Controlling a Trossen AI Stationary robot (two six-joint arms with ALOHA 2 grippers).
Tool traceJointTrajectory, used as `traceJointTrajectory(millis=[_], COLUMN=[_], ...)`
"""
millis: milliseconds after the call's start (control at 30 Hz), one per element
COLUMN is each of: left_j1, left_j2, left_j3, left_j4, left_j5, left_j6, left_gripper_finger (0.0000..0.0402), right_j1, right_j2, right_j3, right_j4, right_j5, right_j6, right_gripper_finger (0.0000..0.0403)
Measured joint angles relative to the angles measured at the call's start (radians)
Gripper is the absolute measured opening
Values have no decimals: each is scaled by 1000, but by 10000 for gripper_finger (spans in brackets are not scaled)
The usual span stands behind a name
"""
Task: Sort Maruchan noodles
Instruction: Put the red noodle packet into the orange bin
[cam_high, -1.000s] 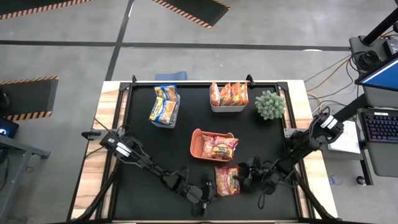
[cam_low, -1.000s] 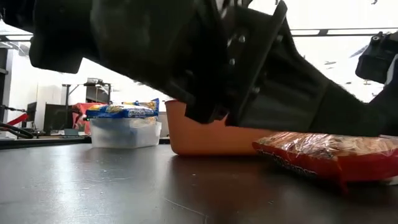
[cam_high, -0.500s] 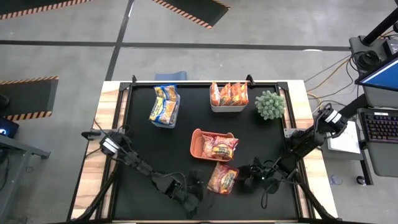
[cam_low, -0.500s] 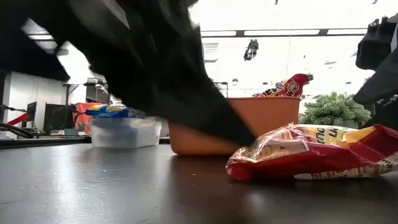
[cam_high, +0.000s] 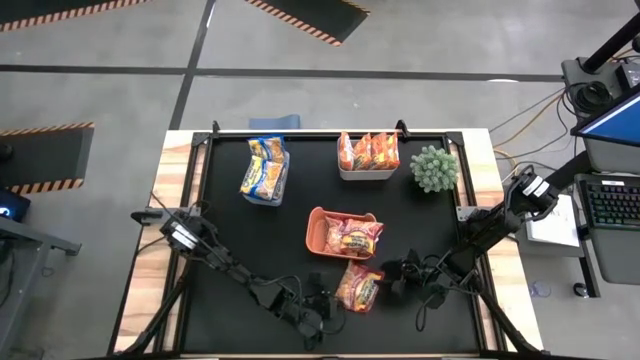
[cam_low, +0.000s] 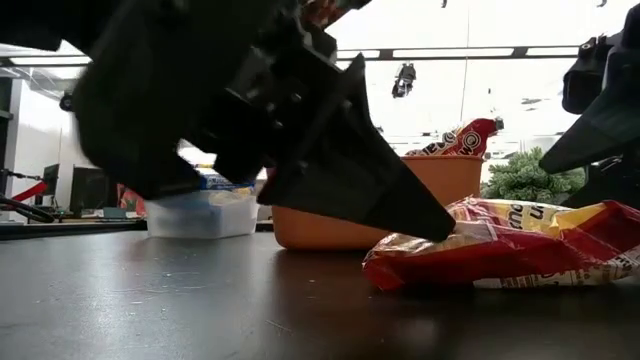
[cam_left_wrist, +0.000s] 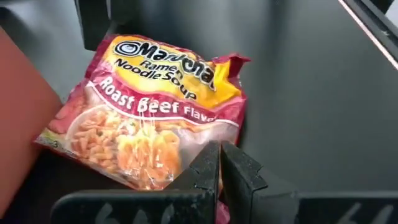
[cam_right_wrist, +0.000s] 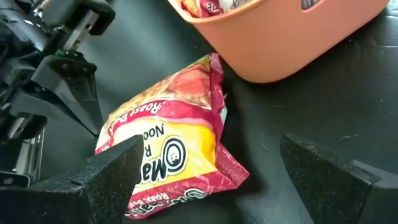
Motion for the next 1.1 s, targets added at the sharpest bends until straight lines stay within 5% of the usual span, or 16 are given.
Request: traceJointTrajectory(millis=[400,767,1100], left_j1=[12,12,12], left_j2=[37,39,39], left_j3=[-1,0,0], left_j4=[8,3,2], left_j5=[-2,0,0], left_j6=[-23,-33,-35], left_gripper_finger=[0,0,0], right_j1=[0,-1,-5], right_j2=[20,191,200], right_j3=[0,-1,1], right_j4=[26,293,373], right_j5=[42,23,-10], right_j6=[-6,-122,-134], right_gripper_finger=[366,366,366])
